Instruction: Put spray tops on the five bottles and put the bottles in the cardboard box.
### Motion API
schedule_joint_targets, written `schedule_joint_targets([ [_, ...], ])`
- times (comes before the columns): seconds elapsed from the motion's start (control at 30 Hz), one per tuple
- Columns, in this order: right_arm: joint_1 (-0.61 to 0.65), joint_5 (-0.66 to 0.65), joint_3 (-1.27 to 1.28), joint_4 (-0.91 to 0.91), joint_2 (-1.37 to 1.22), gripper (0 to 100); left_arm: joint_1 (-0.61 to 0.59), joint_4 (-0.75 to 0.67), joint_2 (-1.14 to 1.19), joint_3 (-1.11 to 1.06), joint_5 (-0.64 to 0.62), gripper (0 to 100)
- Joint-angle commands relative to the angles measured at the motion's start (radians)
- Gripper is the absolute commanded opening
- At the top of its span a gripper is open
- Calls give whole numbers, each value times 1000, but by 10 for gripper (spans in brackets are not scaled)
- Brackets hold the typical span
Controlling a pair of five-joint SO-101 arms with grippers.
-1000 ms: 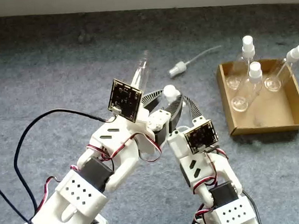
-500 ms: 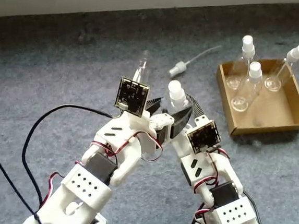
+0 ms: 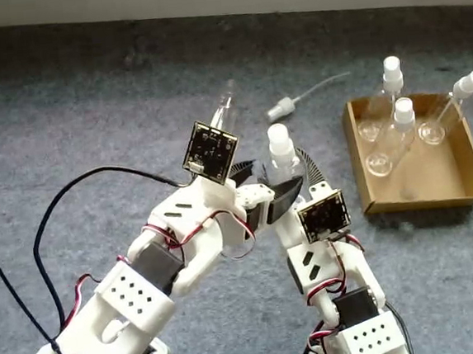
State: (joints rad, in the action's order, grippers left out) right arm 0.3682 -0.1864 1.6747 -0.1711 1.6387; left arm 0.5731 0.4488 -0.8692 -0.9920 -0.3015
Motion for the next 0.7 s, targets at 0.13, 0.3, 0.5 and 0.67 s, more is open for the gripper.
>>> schedule_joint_targets([
  [0.13,-16,2,150,2,12,112,-18,137,-259,19,63,207],
  [0.3,-16,2,150,1,8,112,-101,265,-363,19,89,207],
  [0.5,-16,3,150,-1,5,112,-180,534,-486,18,89,184],
  [0.67,-16,3,150,-48,12,112,-182,644,-633,18,91,2],
])
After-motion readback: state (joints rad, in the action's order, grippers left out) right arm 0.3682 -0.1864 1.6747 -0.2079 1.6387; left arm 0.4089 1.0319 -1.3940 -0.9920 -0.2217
